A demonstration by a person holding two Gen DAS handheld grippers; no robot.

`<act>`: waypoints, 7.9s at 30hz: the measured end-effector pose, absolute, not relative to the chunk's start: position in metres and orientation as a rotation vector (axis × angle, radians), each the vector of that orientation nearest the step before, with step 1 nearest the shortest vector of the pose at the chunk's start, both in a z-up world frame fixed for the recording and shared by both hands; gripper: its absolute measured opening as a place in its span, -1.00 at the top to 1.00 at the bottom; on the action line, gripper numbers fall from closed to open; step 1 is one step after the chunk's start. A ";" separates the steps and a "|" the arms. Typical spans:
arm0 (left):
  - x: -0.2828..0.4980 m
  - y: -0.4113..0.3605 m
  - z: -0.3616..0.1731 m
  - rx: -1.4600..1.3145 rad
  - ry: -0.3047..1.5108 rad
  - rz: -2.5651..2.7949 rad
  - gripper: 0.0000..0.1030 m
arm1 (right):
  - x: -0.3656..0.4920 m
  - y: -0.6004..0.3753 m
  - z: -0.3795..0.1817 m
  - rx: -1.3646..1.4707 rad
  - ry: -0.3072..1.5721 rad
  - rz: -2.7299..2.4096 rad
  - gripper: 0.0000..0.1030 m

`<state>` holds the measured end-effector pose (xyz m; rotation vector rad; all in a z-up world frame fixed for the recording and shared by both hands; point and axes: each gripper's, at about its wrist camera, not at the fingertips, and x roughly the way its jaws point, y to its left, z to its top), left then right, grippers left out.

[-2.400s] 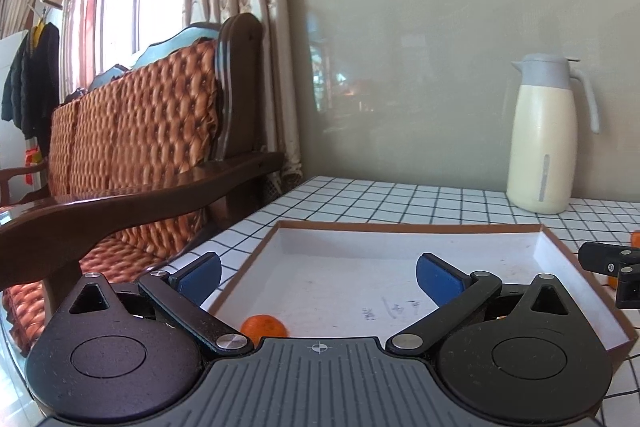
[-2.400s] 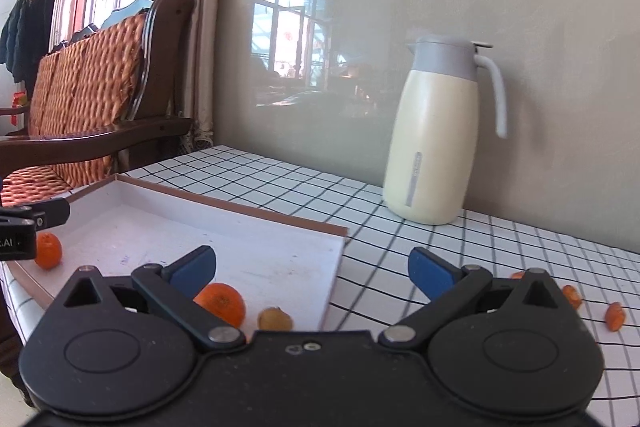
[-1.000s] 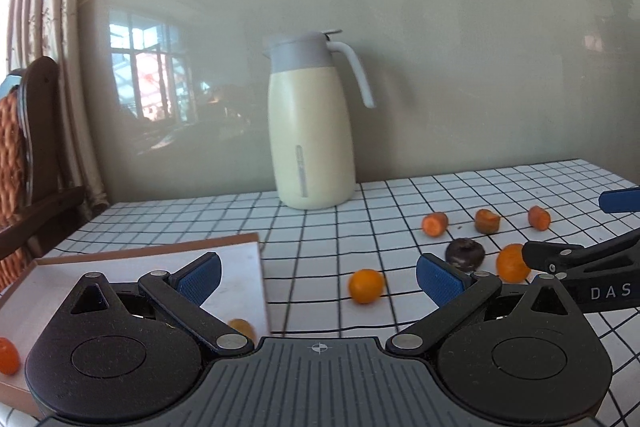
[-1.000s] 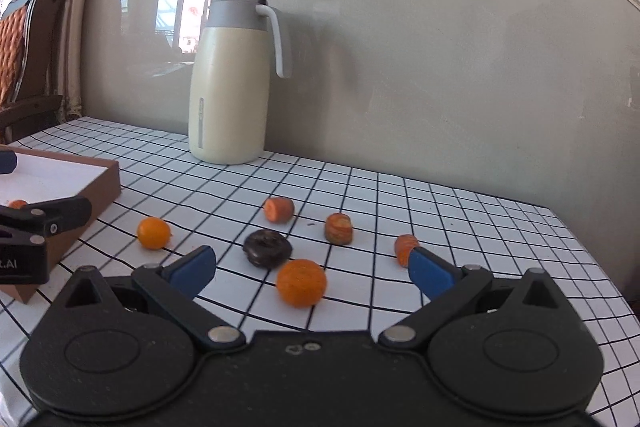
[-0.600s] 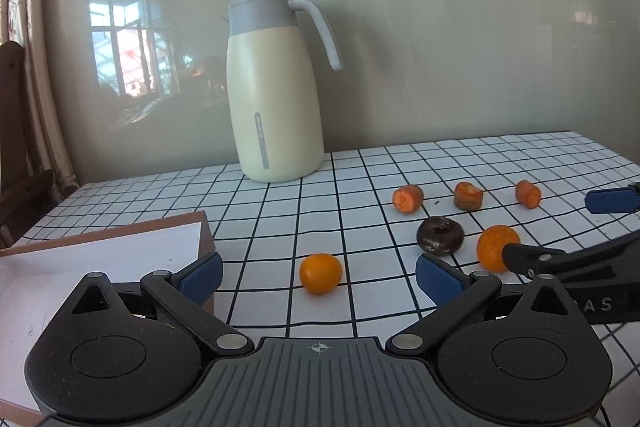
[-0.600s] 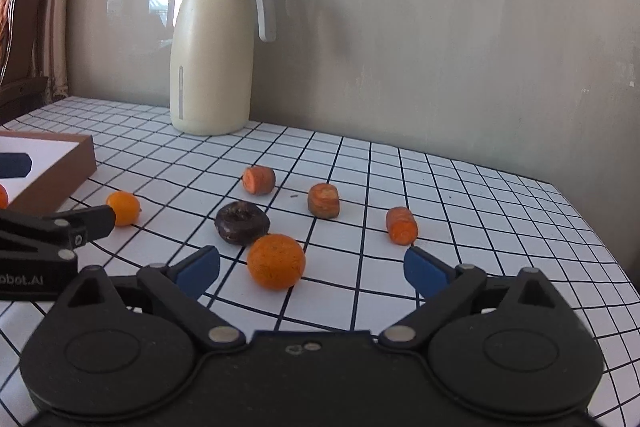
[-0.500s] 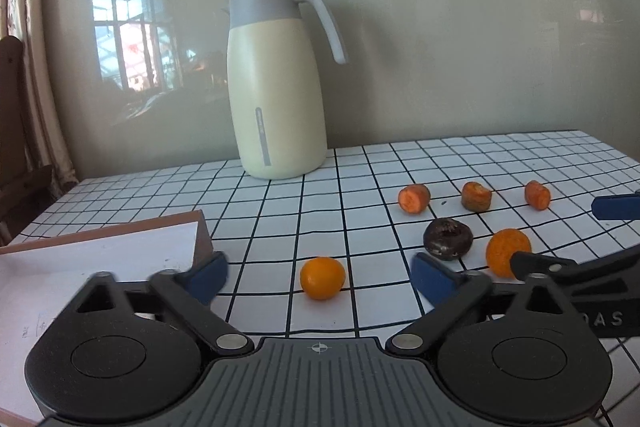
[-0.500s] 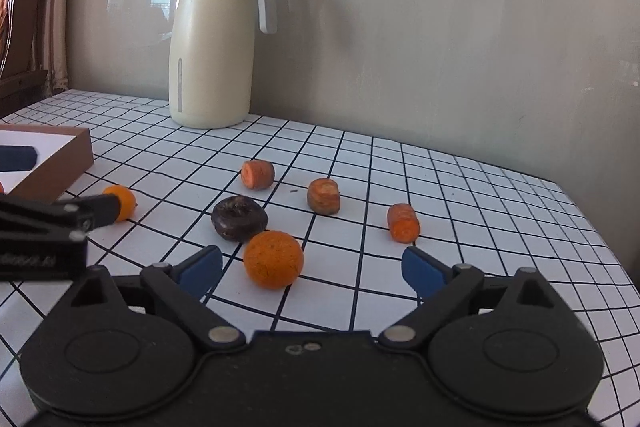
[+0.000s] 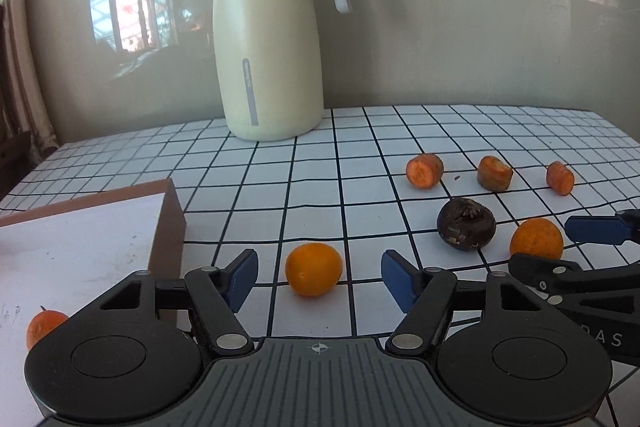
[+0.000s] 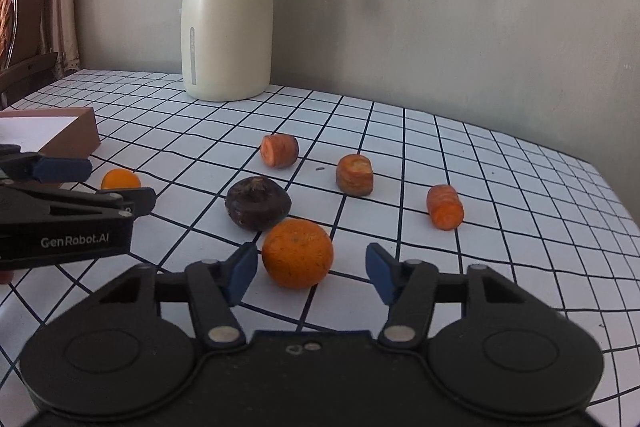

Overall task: Organize fruits
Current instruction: 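Grasp a tangerine with the left gripper while the right gripper grasps a large orange, then carry the tangerine and orange over the white tray with both grippers, then open both grippers to drop the tangerine and orange into the tray, then move both open grippers back toward the carrots and plum on the table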

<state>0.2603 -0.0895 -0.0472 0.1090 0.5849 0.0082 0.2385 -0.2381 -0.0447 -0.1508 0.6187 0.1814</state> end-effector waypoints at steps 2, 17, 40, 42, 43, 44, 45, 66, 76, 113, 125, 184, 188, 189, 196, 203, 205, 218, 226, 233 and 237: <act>0.264 -0.090 -0.050 0.110 0.599 0.006 -0.32 | 0.241 -0.239 -0.045 -0.136 0.625 0.188 0.16; 0.266 -0.095 -0.052 0.130 0.590 -0.005 0.36 | 0.243 -0.245 -0.041 -0.090 0.617 0.195 0.42; 0.209 -0.091 -0.019 0.113 0.489 -0.042 0.36 | 0.204 -0.245 -0.021 -0.097 0.571 0.171 0.43; 0.203 -0.089 -0.016 0.116 0.473 -0.039 0.36 | 0.200 -0.243 -0.021 -0.100 0.573 0.172 0.43; 0.201 -0.088 -0.014 0.117 0.468 -0.037 0.36 | 0.198 -0.242 -0.020 -0.101 0.573 0.173 0.43; 0.198 -0.087 -0.013 0.117 0.462 -0.034 0.36 | 0.195 -0.241 -0.019 -0.101 0.571 0.174 0.43; 0.195 -0.085 -0.012 0.118 0.458 -0.033 0.36 | 0.192 -0.239 -0.018 -0.101 0.568 0.175 0.43; 0.127 -0.052 -0.001 0.085 0.403 0.003 0.36 | 0.144 -0.207 -0.005 -0.141 0.528 0.246 0.43; 0.113 -0.042 0.010 0.091 0.370 0.012 0.36 | 0.132 -0.190 0.011 -0.152 0.480 0.298 0.43; 0.082 0.081 0.017 0.047 0.335 0.243 0.36 | 0.128 -0.070 0.026 -0.213 0.417 0.550 0.43; 0.079 0.121 0.013 0.028 0.346 0.324 0.36 | 0.132 -0.041 0.026 -0.213 0.401 0.587 0.43; 0.151 0.216 -0.010 -0.044 0.353 0.506 -0.83 | 0.210 -0.006 0.010 -0.099 0.327 0.487 -0.89; 0.145 0.214 -0.007 -0.023 0.302 0.503 -1.00 | 0.214 -0.011 0.010 -0.076 0.337 0.491 -0.89; 0.145 0.215 -0.008 -0.031 0.303 0.497 -1.00 | 0.213 -0.011 0.009 -0.080 0.345 0.492 -0.89; 0.144 0.211 -0.009 -0.016 0.316 0.480 -1.00 | 0.210 -0.011 0.008 -0.088 0.355 0.504 -0.89; 0.141 0.207 -0.009 -0.015 0.322 0.472 -1.00 | 0.209 -0.016 0.008 -0.084 0.370 0.497 -0.89; 0.141 0.205 -0.009 -0.016 0.323 0.470 -1.00 | 0.208 -0.017 0.007 -0.080 0.371 0.496 -0.89; 0.135 0.200 -0.009 -0.007 0.335 0.474 -1.00 | 0.203 -0.024 0.007 -0.084 0.382 0.490 -0.89; 0.129 0.195 -0.007 -0.001 0.336 0.499 -1.00 | 0.196 -0.030 0.011 -0.089 0.372 0.499 -0.89; 0.122 0.184 -0.003 0.010 0.323 0.479 -1.00 | 0.190 -0.040 0.016 -0.081 0.368 0.499 -0.89; 0.116 0.177 -0.002 0.015 0.320 0.469 -1.00 | 0.185 -0.047 0.020 -0.076 0.357 0.499 -0.89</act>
